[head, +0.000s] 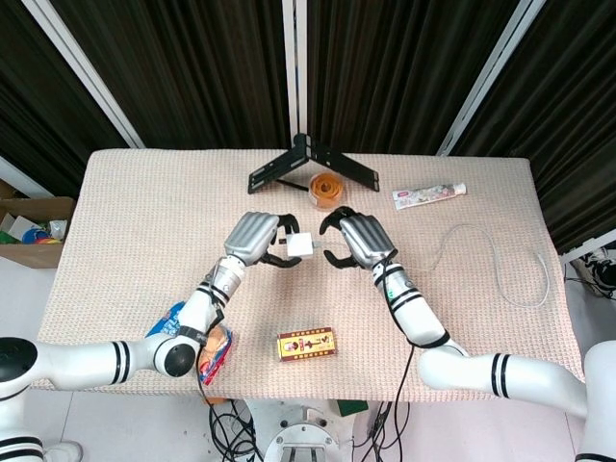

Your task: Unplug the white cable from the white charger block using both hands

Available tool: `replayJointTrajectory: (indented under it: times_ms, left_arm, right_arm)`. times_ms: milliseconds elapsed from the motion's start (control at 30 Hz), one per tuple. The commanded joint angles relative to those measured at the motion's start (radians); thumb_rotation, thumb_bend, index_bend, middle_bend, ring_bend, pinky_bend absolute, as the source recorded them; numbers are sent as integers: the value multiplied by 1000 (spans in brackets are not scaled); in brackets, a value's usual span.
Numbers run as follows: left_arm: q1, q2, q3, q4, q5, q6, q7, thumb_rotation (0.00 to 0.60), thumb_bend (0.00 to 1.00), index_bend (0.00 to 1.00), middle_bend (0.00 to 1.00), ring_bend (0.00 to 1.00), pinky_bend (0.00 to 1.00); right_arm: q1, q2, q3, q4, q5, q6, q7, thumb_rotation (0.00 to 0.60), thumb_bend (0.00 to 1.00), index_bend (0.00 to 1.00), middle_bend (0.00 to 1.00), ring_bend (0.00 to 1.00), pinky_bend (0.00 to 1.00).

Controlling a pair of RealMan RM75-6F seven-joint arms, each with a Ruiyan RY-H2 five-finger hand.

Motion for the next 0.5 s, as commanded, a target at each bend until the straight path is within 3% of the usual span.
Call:
replayJointTrajectory:
  times_ms: [33,500]
  left_arm:
    - [-1,0,-1,-2,3,2,-1,500,285,570,547,597,669]
    - [-6,0,2,-15,9,14,5,504,285,570,547,597,670]
  right_arm:
    - [7,-2,-3,2,8,1,1,600,373,479,358,171,375]
    - [39,-12,-15,6,35,12,13,600,384,551,371,174,375]
